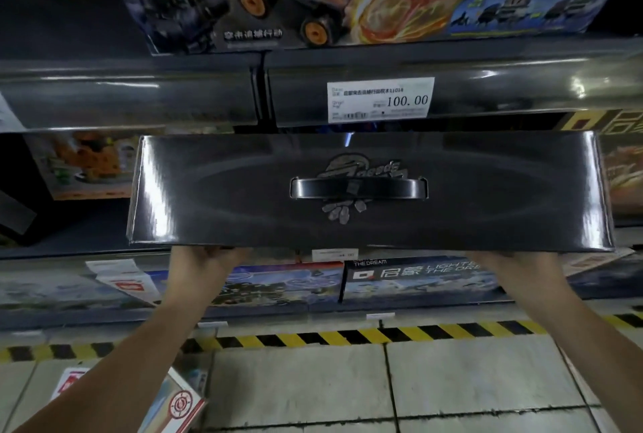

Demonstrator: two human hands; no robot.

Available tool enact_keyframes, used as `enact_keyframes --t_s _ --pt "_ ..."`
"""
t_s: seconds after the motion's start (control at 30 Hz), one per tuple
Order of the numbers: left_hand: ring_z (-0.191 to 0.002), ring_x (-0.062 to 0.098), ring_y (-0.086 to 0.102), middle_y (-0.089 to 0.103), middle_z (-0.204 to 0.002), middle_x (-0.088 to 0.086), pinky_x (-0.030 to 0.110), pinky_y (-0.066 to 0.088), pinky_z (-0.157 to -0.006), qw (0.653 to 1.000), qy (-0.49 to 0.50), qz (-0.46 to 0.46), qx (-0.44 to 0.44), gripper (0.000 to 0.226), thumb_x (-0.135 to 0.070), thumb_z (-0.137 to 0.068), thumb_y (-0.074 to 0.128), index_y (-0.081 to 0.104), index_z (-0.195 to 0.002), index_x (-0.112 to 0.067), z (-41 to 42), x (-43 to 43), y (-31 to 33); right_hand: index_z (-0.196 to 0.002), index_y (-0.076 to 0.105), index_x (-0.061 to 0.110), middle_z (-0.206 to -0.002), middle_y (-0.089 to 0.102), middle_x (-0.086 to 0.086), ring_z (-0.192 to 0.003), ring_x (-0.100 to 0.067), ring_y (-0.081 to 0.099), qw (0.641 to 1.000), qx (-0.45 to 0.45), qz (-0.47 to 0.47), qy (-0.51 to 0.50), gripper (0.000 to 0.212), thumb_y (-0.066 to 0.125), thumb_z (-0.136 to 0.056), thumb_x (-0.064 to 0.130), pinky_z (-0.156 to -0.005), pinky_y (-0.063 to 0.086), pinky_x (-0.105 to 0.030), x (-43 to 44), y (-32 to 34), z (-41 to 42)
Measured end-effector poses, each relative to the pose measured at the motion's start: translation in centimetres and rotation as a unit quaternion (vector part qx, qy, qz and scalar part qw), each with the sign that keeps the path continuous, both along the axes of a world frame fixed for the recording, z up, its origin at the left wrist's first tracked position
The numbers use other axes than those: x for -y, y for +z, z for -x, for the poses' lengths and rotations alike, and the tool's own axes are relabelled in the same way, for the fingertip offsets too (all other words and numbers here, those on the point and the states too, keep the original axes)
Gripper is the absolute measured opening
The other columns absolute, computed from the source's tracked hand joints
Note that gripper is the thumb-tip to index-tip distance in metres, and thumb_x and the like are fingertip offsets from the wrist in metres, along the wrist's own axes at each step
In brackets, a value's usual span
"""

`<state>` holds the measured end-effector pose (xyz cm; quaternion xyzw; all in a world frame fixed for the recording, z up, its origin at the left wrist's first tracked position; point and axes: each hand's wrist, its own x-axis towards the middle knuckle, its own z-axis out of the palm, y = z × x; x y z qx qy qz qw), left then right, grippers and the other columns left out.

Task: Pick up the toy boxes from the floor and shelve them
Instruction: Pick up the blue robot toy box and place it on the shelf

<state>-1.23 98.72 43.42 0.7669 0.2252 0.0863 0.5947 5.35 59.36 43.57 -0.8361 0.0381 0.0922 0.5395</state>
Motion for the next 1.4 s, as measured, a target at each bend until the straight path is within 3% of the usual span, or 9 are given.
enact_keyframes --t_s 0.1,0.2,0.33,0.4,0.5,0.63,0.8,1.2,1.4 --pt "-0.087 0.003 0.071 0.075 -0.086 -0.015 0.031 0.055 -0.087 1.000 0.009 -0.008 -0.003 0.033 0.002 -0.075 0.079 0.068 -0.095 -0.021 -0.9 -0.7 -2.0 -0.126 0.058 0.016 -0.113 0.063 0.013 -0.099 0.010 0.061 1.000 0.017 -0.003 -0.002 0.048 0.072 -0.083 0.000 -0.084 0.045 -0.005 0.0 -1.0 -1.4" --pt "-0.099 0.012 0.071 0.076 -0.099 -0.008 0.038 0.054 -0.091 1.000 -0.002 -0.002 -0.003 0.037 -0.006 -0.076 0.082 0.067 -0.103 -0.026 -2.0 -0.6 -2.5 -0.118 0.064 0.012 -0.113 0.070 0.003 -0.110 -0.006 0.064 0.999 0.019 0.026 0.003 0.039 0.077 -0.081 0.009 -0.087 0.045 -0.002 0.4 -2.6 -2.6" --pt "-0.111 0.017 0.067 0.072 -0.114 -0.003 0.045 0.050 -0.100 1.000 -0.002 -0.008 -0.004 0.062 -0.034 -0.064 0.089 0.060 -0.118 -0.026 -3.6 -1.0 -2.5 -0.086 0.071 0.017 -0.085 0.073 0.010 -0.074 0.017 0.061 0.998 0.033 0.041 -0.020 0.014 0.082 -0.077 0.014 -0.076 0.045 -0.003 -0.1 -2.1 -3.8" --pt "-0.117 0.018 0.063 0.067 -0.123 -0.001 0.047 0.047 -0.103 1.000 0.006 -0.003 0.000 0.077 -0.038 -0.061 0.091 0.048 -0.124 -0.038 -4.4 -1.1 -2.5 -0.096 0.068 0.013 -0.092 0.071 0.004 -0.081 0.011 0.064 0.998 0.043 0.049 -0.023 0.028 0.084 -0.075 0.022 -0.074 0.045 -0.004 -0.2 -2.0 -4.6" --pt "-0.121 0.011 0.060 0.061 -0.131 -0.006 0.043 0.046 -0.106 1.000 -0.012 -0.026 0.009 0.075 -0.010 -0.079 0.080 0.036 -0.135 -0.036 -5.9 -1.0 -1.9 -0.130 0.049 0.010 -0.120 0.067 -0.001 -0.110 -0.006 0.064 0.998 0.060 0.033 -0.010 0.069 0.082 -0.073 0.028 -0.093 0.051 -0.016 -0.6 -1.5 -5.9" --pt "-0.130 0.008 0.046 0.047 -0.146 -0.011 0.038 0.038 -0.112 0.996 -0.021 -0.089 -0.004 0.084 -0.023 -0.081 0.078 0.027 -0.147 -0.029 -8.0 -0.8 -1.0 -0.143 0.036 0.029 -0.137 0.057 0.010 -0.130 -0.013 0.053 0.996 0.089 0.022 0.000 0.087 0.077 -0.069 0.049 -0.111 0.042 -0.045 -1.3 -1.0 -7.3" --pt "-0.132 0.023 0.046 0.043 -0.147 0.000 0.032 0.040 -0.100 0.988 -0.002 -0.150 -0.027 0.084 -0.027 -0.085 0.075 0.021 -0.149 -0.019 -9.2 -0.1 -0.3 -0.148 0.023 0.041 -0.147 0.047 0.012 -0.137 -0.018 0.045 0.995 0.091 0.031 -0.026 0.104 0.070 -0.059 0.068 -0.113 0.038 -0.050 -1.7 -1.7 -8.8" --pt "-0.131 0.024 0.049 0.044 -0.148 0.001 0.034 0.043 -0.102 0.982 0.009 -0.182 -0.051 0.090 -0.034 -0.089 0.069 0.010 -0.153 -0.013 -11.0 0.6 -1.1 -0.144 0.027 0.018 -0.147 0.045 -0.001 -0.136 -0.025 0.043 0.994 0.069 0.049 -0.068 0.069 0.070 -0.091 0.031 -0.115 0.035 -0.046 -1.5 -2.4 -12.5" --pt "-0.117 0.021 0.049 0.051 -0.130 -0.003 0.029 0.038 -0.089 0.984 0.010 -0.165 -0.069 0.066 -0.029 -0.095 0.063 0.022 -0.144 -0.013 -11.8 1.0 -1.2 -0.143 0.032 0.015 -0.145 0.049 0.000 -0.133 -0.023 0.046 0.991 0.052 0.053 -0.109 0.065 0.068 -0.092 0.033 -0.110 0.037 -0.035 -1.9 -2.9 -13.0"
